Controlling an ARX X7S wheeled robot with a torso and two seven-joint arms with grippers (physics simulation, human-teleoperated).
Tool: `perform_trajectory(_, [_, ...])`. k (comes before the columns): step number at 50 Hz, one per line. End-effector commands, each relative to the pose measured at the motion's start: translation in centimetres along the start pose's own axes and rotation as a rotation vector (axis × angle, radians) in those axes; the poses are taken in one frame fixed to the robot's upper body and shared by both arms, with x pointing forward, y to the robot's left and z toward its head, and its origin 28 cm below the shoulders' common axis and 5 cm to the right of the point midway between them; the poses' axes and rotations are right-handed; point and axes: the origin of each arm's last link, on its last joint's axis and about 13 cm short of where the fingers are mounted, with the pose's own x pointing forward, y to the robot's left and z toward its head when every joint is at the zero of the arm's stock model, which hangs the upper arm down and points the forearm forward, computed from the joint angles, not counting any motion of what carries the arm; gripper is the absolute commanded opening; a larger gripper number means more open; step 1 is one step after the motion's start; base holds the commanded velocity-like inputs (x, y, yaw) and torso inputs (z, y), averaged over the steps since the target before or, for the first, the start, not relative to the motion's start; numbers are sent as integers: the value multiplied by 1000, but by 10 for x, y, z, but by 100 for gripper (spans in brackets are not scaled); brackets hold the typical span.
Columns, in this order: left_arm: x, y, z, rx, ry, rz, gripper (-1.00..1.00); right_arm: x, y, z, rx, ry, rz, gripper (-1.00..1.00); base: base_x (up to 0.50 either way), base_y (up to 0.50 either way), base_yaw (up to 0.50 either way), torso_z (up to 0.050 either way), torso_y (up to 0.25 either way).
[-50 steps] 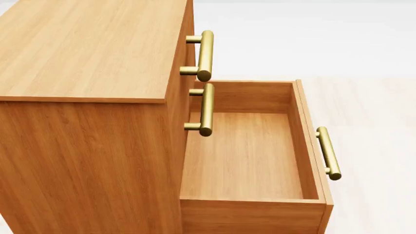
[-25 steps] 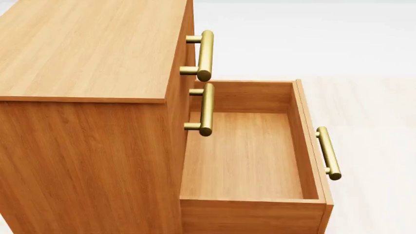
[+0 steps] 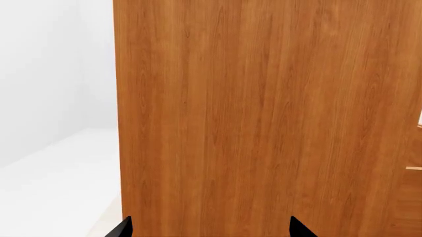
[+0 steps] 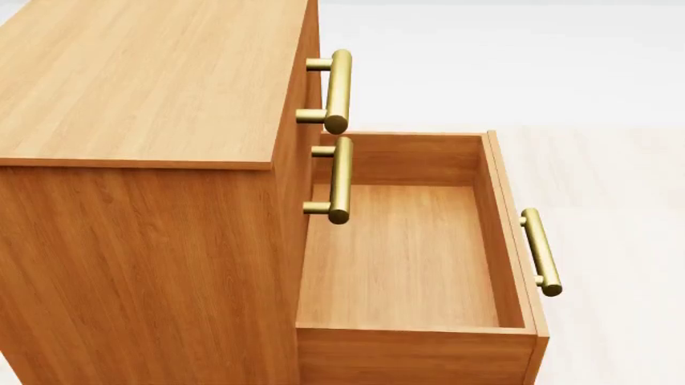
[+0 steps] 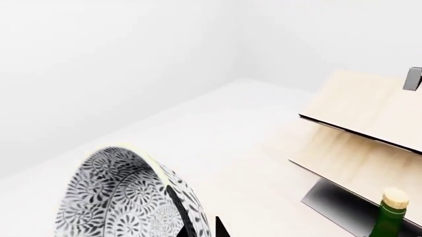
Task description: Put the bowl in the bottom drawer of the cabinet and close it.
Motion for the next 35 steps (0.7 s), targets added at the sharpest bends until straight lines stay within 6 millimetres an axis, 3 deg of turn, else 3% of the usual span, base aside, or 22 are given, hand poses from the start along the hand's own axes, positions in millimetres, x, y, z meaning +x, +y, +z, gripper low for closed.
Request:
perform_trajectory(1, [0, 0, 0, -3, 1, 0, 100, 8, 21, 7, -22, -3, 49, -100, 0, 0, 0, 0, 10])
perform_trajectory(18, [0, 0, 1, -6, 2, -1, 100, 22, 45, 1, -38, 44, 92, -100, 0, 0, 0, 0, 0])
perform_trajectory(35, [0, 0, 1, -9, 3, 0, 100, 20, 59, -10, -24, 105, 153, -100, 0, 0, 0, 0, 1])
